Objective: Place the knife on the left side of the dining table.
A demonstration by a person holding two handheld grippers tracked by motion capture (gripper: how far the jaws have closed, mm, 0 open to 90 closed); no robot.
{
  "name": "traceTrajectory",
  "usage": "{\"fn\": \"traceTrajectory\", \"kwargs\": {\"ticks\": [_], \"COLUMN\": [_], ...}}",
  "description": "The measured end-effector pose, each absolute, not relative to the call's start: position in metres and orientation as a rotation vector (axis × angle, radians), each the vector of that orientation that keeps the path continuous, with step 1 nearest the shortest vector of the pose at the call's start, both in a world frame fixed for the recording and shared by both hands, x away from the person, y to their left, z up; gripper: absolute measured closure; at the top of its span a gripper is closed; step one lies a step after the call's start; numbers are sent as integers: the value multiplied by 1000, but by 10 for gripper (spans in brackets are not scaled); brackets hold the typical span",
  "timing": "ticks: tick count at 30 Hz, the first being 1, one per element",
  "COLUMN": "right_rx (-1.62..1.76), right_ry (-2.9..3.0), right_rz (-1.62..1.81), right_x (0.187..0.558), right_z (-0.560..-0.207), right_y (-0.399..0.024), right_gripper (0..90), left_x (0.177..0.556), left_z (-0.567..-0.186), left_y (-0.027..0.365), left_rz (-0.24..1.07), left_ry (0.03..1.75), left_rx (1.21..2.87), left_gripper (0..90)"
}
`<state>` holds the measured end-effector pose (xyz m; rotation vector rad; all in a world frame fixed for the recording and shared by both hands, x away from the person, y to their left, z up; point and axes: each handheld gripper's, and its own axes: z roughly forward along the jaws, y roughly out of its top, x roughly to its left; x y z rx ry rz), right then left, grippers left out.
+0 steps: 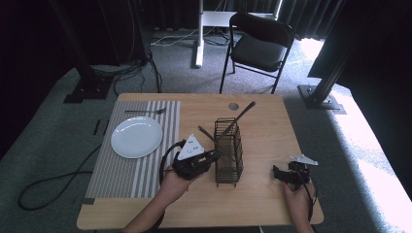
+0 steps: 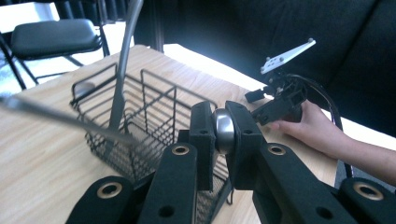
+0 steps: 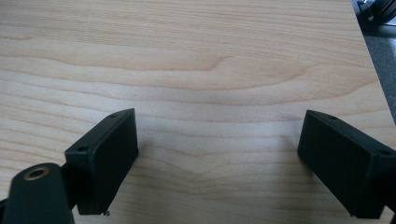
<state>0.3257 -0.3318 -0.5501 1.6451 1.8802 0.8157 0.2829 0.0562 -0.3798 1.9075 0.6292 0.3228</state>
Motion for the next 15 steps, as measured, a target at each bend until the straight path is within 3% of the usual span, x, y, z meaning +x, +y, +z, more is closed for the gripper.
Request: {"fn": "traceTrajectory", "kwargs": {"ticks": [15], "right_rx": [1646], "right_ry": [1881], "right_rz": [815], "right_x": [326], "right_z": [-550], "right_y": [-332], "right_gripper": [116], "left_x": [320], "left_z": [-379], "left_y": [21], "left_rz": [290], "left_ry": [580], "left_rx": [1818], "left_gripper": [823]}}
